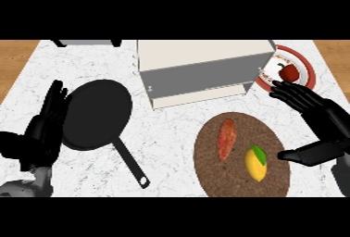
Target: Pick the lemon from the placemat and place it in the tiered shelf
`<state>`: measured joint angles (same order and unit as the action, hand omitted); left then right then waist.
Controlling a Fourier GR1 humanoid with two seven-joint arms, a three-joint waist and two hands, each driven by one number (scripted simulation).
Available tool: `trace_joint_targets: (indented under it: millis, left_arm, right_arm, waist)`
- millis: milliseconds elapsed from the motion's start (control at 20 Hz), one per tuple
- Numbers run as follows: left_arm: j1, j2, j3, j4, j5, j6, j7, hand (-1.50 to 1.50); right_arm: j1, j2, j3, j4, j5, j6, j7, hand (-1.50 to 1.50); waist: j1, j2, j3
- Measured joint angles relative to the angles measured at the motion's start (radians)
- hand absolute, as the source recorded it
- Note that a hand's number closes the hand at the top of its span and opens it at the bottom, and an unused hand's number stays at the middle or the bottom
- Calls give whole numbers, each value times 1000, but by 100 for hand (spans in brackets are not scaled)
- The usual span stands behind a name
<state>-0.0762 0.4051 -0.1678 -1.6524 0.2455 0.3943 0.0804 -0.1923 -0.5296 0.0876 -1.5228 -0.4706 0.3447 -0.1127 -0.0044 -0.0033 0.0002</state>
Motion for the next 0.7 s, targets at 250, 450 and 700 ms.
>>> trace_joint_targets:
  millis: [250,450,700]
  left_arm:
    - [14,2,8,-2,2,-8,0,0]
    - [4,2,14,-2,-3,-3,14,0]
    - [0,-12,4,4,-20,3,10,0]
  right_arm:
    - [11,-178,38,-131,92,124,65,-150]
    - [-10,-286,76,-259,225,143,148,-150]
    - [-31,-357,156,-425,426,113,303,-150]
  waist:
    - [-8,-4,-2]
    - [-11,-5,-3]
    - [-9,-5,-3]
